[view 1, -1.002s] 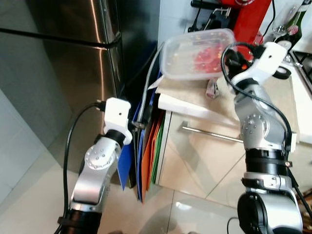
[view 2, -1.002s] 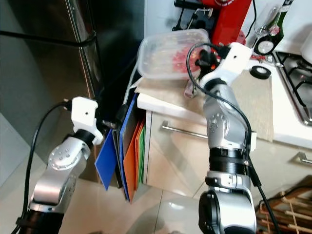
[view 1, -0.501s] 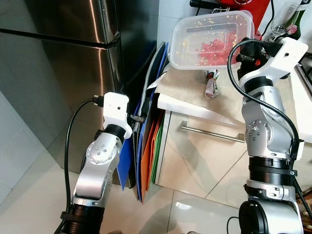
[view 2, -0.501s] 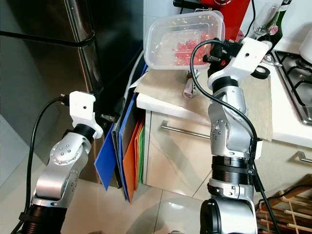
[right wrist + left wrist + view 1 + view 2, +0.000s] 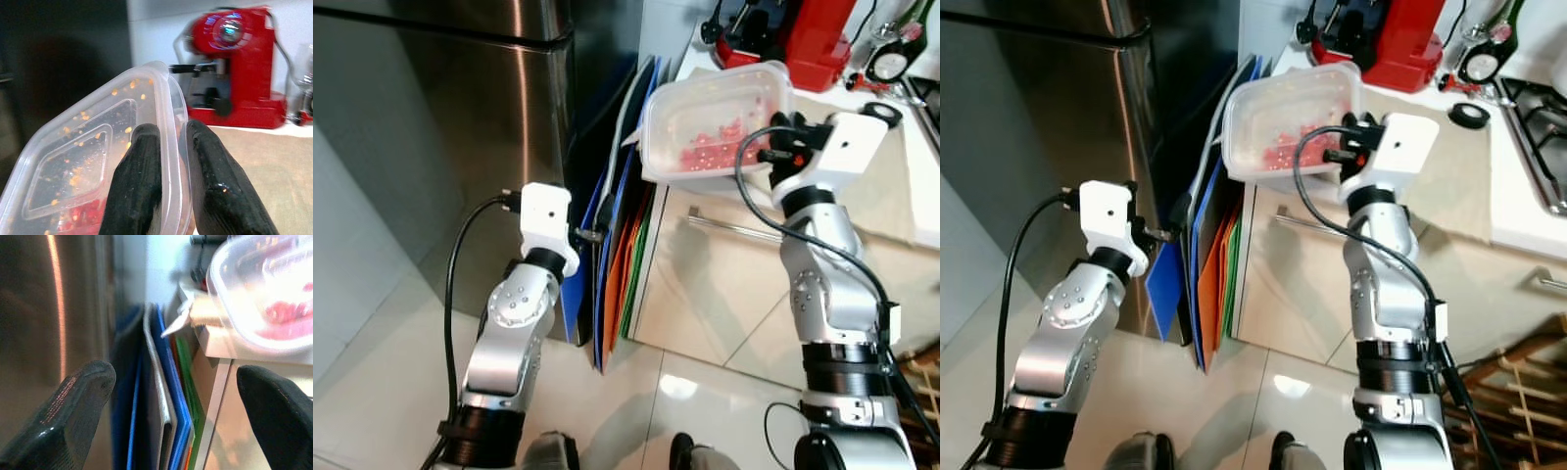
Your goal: Restocking fridge
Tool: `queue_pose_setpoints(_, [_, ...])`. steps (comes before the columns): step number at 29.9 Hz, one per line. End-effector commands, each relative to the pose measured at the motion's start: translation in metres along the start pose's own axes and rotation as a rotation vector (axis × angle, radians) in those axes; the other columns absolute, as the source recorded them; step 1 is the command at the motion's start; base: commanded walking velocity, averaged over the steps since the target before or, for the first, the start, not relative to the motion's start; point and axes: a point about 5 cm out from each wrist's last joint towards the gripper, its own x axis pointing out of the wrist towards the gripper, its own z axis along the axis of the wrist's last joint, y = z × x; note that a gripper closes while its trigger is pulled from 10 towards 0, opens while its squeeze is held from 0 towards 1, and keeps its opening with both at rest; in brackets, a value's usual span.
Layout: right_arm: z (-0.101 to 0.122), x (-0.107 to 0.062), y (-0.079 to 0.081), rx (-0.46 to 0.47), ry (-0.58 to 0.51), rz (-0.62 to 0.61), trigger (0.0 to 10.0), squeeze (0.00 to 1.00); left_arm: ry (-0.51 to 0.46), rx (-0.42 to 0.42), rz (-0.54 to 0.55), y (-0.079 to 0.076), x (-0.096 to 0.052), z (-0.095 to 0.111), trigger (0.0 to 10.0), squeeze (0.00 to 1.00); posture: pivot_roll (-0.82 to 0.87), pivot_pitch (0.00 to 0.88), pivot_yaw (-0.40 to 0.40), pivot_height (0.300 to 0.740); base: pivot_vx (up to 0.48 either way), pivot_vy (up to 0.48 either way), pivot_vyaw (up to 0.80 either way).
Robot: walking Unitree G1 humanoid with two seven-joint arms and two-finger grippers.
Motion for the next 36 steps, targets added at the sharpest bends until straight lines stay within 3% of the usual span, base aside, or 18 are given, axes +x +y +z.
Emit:
queue_pose_setpoints(1, [0.009, 0.002, 0.003, -0.018, -0.046, 0.017, 0.0, 0.0, 0.002, -0.007, -0.005, -0.001, 0.0, 0.0, 10.0, 0.0, -0.02, 0.0, -0.024, 0.74, -0.337, 0.0, 0.0])
queue_pose_setpoints(24, [-0.004, -0.005, 0.003, -0.09, -0.012, 0.039, 0.0, 0.0, -0.006, -0.021, -0.015, -0.002, 0.001, 0.0, 10.0, 0.0, -0.02, 0.0, -0.029, 0.74, -0.313, 0.0, 0.0])
queue_pose_setpoints(36, [-0.018, -0.011, 0.0, -0.123, 0.039, 0.046, 0.0, 0.0, -0.004, -0.017, -0.027, -0.002, 0.0, -0.001, 10.0, 0.0, -0.02, 0.0, -0.026, 0.74, 0.0, 0.0, -0.68])
